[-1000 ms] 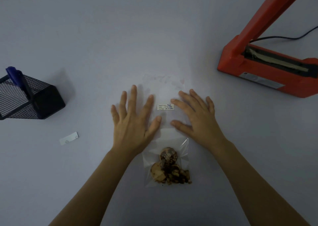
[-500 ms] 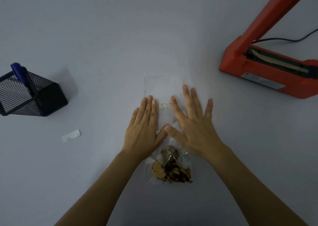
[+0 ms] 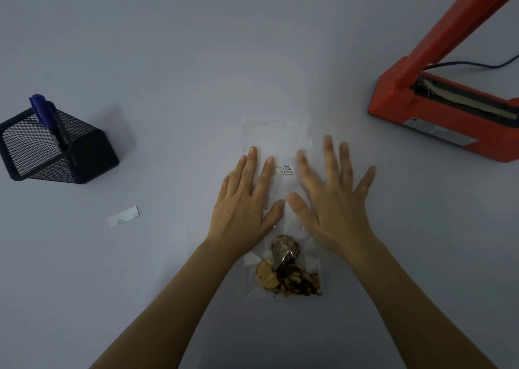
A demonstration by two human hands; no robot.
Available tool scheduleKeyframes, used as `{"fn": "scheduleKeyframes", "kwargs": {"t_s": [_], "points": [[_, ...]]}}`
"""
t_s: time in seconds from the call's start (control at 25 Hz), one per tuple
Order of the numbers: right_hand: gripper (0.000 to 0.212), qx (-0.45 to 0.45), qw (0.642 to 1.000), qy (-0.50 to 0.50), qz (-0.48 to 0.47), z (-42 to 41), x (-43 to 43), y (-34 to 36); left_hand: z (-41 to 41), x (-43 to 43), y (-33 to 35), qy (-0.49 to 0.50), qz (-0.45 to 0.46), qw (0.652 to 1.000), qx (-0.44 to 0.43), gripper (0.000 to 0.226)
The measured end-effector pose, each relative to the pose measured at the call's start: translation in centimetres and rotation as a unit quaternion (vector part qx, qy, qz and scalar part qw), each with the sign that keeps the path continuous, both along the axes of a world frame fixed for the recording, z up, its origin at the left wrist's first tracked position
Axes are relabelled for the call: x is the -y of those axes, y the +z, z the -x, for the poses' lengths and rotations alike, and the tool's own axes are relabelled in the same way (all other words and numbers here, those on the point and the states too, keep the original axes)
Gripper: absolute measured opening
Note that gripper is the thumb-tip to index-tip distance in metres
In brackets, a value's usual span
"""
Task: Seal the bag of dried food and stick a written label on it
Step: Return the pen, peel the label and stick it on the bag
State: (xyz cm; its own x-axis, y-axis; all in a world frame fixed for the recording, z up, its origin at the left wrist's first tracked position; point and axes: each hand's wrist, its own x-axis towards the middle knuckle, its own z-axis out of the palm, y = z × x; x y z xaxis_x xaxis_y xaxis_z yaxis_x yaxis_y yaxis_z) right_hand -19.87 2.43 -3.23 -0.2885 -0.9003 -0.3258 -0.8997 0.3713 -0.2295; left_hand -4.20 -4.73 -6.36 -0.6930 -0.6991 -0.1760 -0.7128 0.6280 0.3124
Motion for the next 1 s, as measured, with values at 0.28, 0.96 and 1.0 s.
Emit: {"fn": "scheduleKeyframes", "kwargs": {"t_s": [0.28,0.96,1.0], "points": [[0.078,0.000,1.000,0.001,0.016,-1.0,0.2,-0.9,0.1,0.3,0.3,0.021,-0.008,1.000,-0.005,0.074],[0.076,0.291,0.913,-0.268,0.102,-7.1,-8.6,3.3,-3.5,-6.4,5.7,0.246,-0.192,0.946,-0.089,0.067],[0.079,0.323,0.897,-0.287,0.087,-7.6,-8.7,3.2,-3.4,-7.2,5.8,0.265,-0.218,0.935,-0.086,0.067]]}}
